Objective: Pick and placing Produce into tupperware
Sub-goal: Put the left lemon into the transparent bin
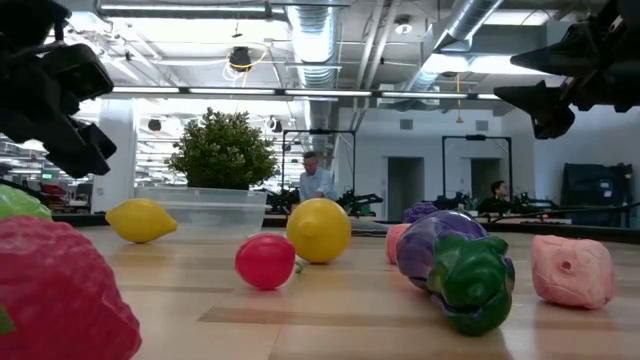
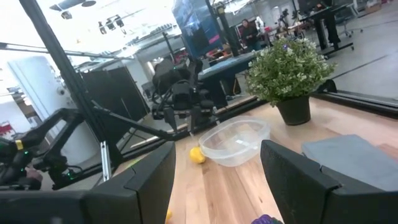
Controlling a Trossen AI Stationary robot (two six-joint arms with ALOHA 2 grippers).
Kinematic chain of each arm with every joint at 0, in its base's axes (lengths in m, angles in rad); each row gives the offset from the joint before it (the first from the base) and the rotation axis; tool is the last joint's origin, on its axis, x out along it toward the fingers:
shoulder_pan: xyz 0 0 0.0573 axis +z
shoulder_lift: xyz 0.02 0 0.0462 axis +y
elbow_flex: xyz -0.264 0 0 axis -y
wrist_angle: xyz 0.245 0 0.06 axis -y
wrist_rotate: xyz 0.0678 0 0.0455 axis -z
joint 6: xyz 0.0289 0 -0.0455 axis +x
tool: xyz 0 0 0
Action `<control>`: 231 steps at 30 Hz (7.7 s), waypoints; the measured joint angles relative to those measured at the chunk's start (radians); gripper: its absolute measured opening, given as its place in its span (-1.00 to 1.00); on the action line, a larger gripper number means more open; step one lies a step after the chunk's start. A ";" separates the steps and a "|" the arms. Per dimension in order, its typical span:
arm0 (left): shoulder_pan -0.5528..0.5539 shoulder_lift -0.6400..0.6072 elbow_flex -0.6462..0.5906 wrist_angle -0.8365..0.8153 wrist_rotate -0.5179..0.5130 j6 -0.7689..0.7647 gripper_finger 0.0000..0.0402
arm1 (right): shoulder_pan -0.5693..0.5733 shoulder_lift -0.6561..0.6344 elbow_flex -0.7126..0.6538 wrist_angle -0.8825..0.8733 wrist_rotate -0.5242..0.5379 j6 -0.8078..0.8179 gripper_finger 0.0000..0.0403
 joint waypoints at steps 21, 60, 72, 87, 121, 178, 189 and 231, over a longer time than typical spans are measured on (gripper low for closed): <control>-0.157 0.604 0.177 0.069 -0.160 -0.131 -0.04 | 0.000 0.000 0.000 -0.004 0.000 -0.035 0.29; -0.240 0.809 0.245 0.200 -0.351 -0.207 -0.04 | 0.002 0.000 0.000 -0.036 -0.010 -0.051 0.29; -0.281 0.809 0.245 0.272 -0.337 -0.217 -0.04 | 0.002 0.000 0.000 -0.035 -0.026 -0.042 0.29; -0.340 0.846 0.296 0.374 -0.349 -0.149 -0.04 | 0.002 0.000 0.000 -0.037 -0.027 -0.032 0.29; -0.133 1.251 0.837 0.060 -0.321 0.856 -0.04 | 0.002 0.000 0.000 -0.061 -0.027 -0.026 0.29; -0.148 1.250 0.910 -0.010 -0.164 0.487 -0.04 | 0.182 0.578 0.104 0.289 0.030 -0.374 0.29; -0.160 1.250 0.905 0.094 -0.143 0.726 -0.04 | 0.203 0.765 0.208 0.287 0.030 -0.401 0.29; 0.214 1.649 1.329 -0.052 -0.104 0.639 -0.04 | 0.218 0.715 0.210 0.075 0.085 -0.315 0.29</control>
